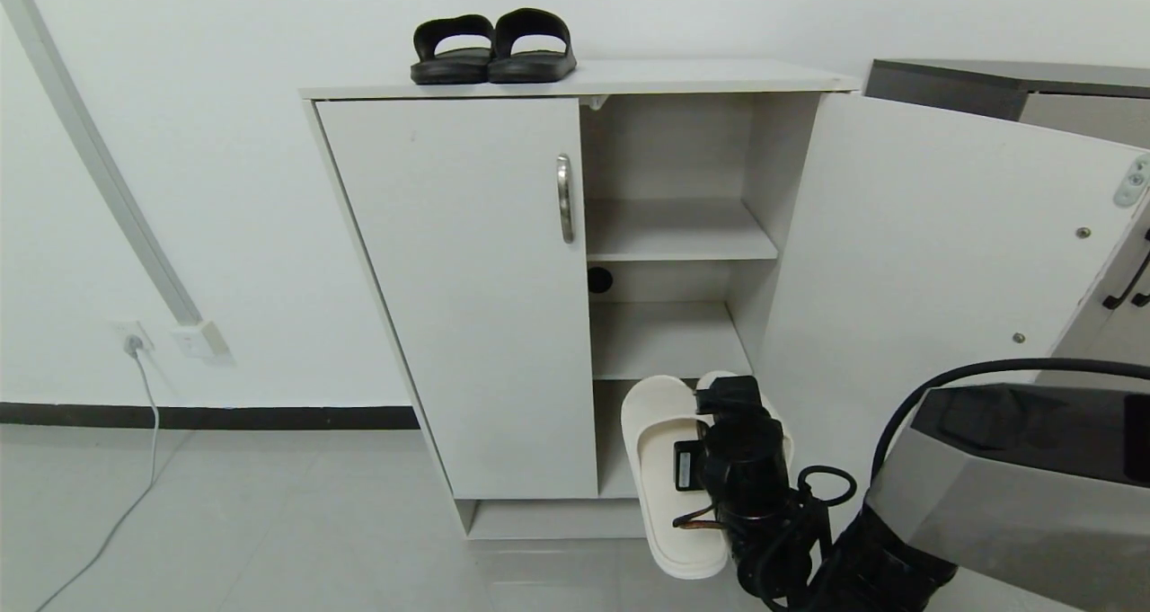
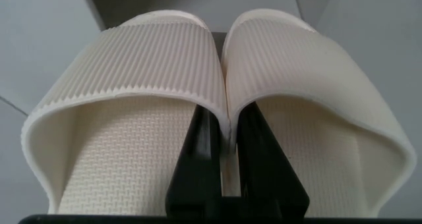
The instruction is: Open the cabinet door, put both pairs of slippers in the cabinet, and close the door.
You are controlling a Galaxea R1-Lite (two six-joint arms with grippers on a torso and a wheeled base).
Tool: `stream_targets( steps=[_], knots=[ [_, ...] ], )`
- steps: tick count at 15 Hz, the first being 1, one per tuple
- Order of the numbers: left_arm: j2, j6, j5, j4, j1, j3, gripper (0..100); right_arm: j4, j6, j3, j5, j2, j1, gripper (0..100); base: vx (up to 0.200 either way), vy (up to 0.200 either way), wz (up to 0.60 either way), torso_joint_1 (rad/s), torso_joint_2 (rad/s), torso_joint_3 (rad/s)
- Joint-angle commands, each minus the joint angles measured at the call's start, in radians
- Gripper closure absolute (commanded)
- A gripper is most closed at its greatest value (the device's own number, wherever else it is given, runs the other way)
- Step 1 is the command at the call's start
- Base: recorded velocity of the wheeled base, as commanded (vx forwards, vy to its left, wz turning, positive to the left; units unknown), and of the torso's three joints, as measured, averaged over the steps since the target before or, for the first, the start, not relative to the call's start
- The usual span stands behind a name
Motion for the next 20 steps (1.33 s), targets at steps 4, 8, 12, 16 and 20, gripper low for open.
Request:
stream_targets(
  steps=[4,8,12,16,20],
  knots=[
    [0.002,0.0,0.0,0.0,0.0,0.0,100,-0.003,-0.004,-0.008,0.001,0.042,-0.002,100,0.0,0.0,0.0,0.0,0.0,0.0],
    [0.002,0.0,0.0,0.0,0.0,0.0,100,-0.005,-0.014,-0.021,0.001,0.048,-0.002,100,0.0,0.0,0.0,0.002,0.0,-0.078],
    [0.002,0.001,0.0,0.0,0.0,0.0,100,-0.002,-0.026,-0.039,0.003,0.048,-0.002,100,0.0,0.0,0.0,0.002,0.0,-0.19],
    [0.002,0.001,0.0,0.0,0.0,0.0,100,-0.002,-0.055,-0.076,0.003,0.048,-0.022,100,0.0,0.0,0.0,0.0,0.0,-0.198],
    [0.002,0.001,0.0,0.0,0.0,0.0,100,-0.112,-0.133,-0.058,-0.006,0.028,-0.019,100,0.0,0.0,0.0,0.002,0.0,-0.161]
  ],
)
